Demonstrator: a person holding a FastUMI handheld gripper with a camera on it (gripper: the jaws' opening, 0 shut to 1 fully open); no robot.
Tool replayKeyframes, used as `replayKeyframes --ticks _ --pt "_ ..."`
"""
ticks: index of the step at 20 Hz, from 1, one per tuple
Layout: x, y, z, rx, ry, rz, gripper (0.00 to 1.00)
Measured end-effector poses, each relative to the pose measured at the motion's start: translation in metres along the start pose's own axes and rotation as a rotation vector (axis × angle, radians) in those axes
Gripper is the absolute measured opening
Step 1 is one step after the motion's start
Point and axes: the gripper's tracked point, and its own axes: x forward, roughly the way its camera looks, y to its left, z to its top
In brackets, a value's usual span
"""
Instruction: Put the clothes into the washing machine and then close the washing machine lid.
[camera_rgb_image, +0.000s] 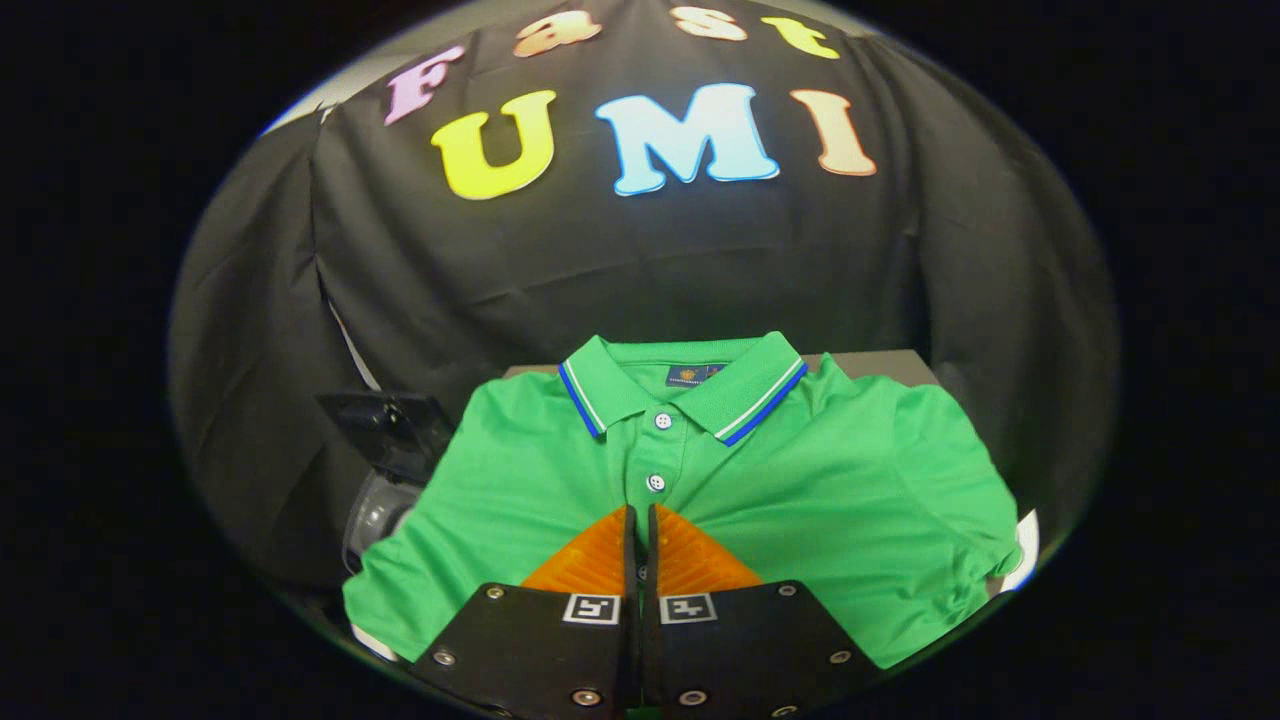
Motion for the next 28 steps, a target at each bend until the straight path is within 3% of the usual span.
replayKeyframes --ticks 2,13,28 --pt "-0.004 0.003 0.006 0.094 -0.040 0.042 0.00" --pt "-0.069 0.072 0.051 0.111 -0.309 0.194 0.00" --pt "-0.137 0.245 0.033 0.083 -0.423 0.313 0.00"
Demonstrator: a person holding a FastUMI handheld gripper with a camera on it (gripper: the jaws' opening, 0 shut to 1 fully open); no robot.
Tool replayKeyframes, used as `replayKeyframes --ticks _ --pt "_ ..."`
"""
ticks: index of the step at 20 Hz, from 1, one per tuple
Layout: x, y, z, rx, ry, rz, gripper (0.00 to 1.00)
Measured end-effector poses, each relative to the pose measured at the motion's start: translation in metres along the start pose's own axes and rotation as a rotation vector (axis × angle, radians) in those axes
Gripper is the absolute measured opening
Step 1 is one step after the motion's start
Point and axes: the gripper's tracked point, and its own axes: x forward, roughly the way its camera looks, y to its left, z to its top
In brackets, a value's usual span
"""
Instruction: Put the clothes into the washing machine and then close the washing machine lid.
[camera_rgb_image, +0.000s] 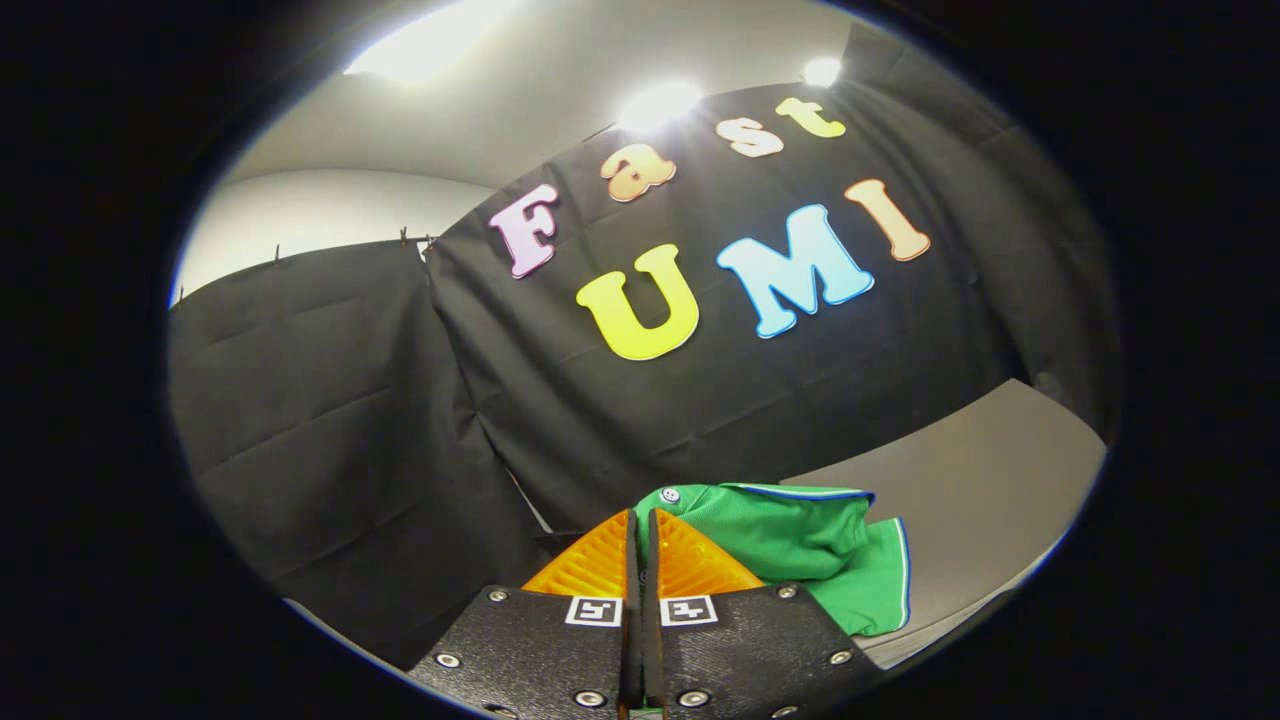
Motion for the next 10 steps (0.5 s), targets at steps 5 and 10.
replayKeyframes --ticks 5,10 --pt "0.005 0.057 -0.013 -0.010 0.010 0.067 0.00" --pt "0.027 0.096 -0.035 -0.040 0.044 0.121 0.00"
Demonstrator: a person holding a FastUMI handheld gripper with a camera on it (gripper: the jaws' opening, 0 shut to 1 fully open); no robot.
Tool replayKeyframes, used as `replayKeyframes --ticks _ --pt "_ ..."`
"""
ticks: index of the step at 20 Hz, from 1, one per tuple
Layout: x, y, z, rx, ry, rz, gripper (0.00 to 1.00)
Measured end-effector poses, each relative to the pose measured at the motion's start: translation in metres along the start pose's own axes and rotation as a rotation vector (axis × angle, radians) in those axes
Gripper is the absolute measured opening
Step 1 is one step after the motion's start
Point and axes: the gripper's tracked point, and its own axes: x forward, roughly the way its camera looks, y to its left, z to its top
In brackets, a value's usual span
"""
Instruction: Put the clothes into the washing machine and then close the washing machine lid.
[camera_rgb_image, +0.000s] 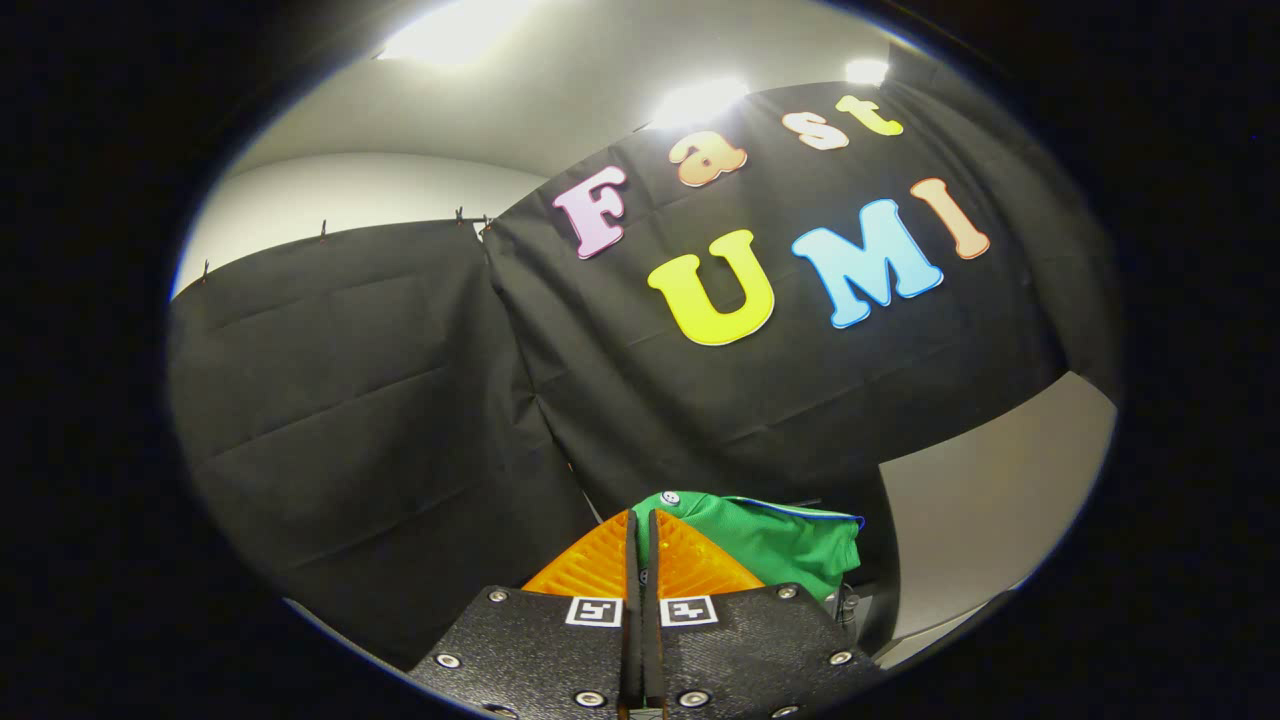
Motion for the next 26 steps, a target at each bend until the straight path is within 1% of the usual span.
replayKeyframes --ticks 4,10,18,23,26 --pt "0.038 0.013 -0.027 0.010 0.050 0.021 0.00" --pt "0.103 0.013 -0.084 -0.022 0.160 0.016 0.00" --pt "0.165 -0.023 -0.167 -0.075 0.312 -0.042 0.00" --pt "0.191 -0.054 -0.219 -0.121 0.412 -0.086 0.00" --pt "0.203 -0.062 -0.250 -0.141 0.468 -0.086 0.00"
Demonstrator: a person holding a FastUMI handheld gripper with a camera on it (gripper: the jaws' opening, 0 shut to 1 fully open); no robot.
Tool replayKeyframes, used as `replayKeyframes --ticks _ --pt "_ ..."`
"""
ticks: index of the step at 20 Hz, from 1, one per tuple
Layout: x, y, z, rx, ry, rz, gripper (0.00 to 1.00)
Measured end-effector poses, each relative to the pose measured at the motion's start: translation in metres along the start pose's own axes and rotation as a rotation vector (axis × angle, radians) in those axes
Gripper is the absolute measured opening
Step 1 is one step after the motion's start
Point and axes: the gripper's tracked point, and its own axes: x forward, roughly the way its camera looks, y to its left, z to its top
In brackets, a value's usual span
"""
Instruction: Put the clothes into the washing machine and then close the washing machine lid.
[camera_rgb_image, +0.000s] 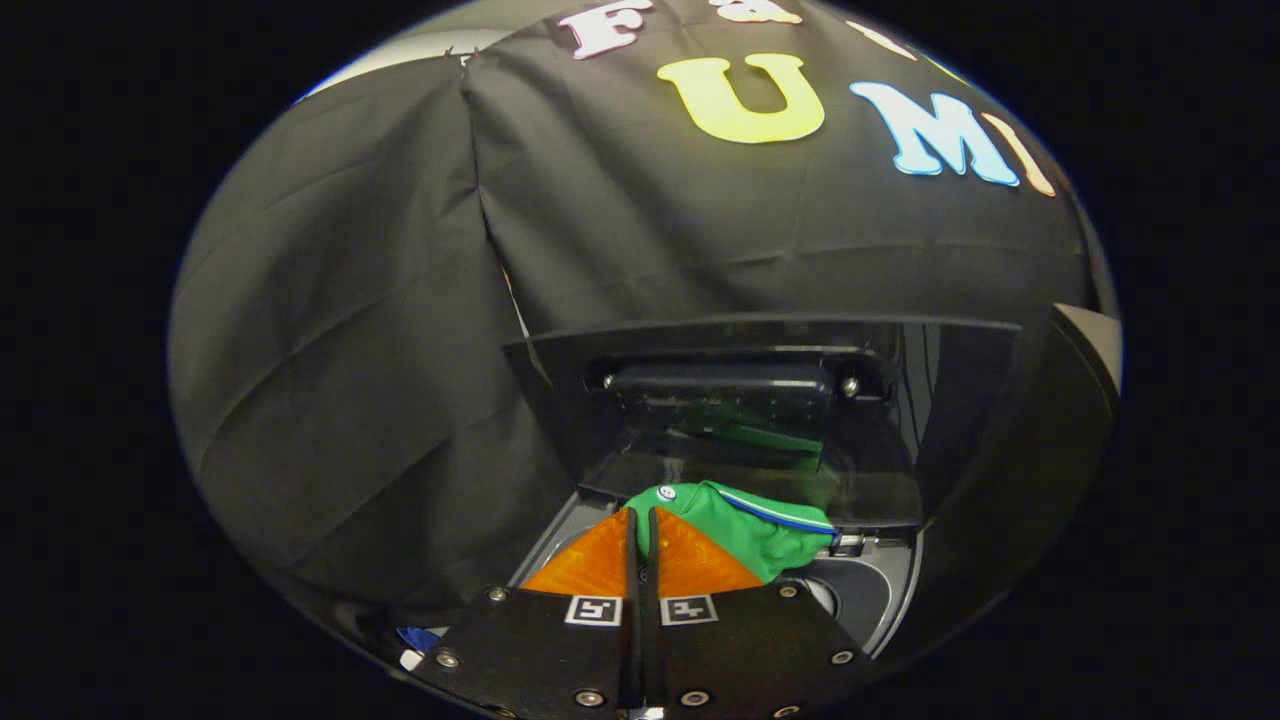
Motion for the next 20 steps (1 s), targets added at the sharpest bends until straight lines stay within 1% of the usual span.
replayKeyframes --ticks 4,8,10,12,13,14,18,20 --pt "0.021 -0.002 -0.028 -0.028 0.050 -0.012 0.01" --pt "0.031 -0.004 -0.056 -0.027 0.106 -0.019 0.03" --pt "0.033 -0.011 -0.070 -0.046 0.133 -0.045 0.05" --pt "0.034 -0.008 -0.070 -0.029 0.115 -0.024 0.05" --pt "0.031 -0.011 -0.073 -0.034 0.107 -0.033 0.04" --pt "0.032 -0.013 -0.075 -0.038 0.106 -0.039 0.08" --pt "0.020 -0.016 -0.079 -0.060 0.087 -0.077 0.67" --pt "0.016 -0.013 -0.081 -0.065 0.074 -0.078 0.96"
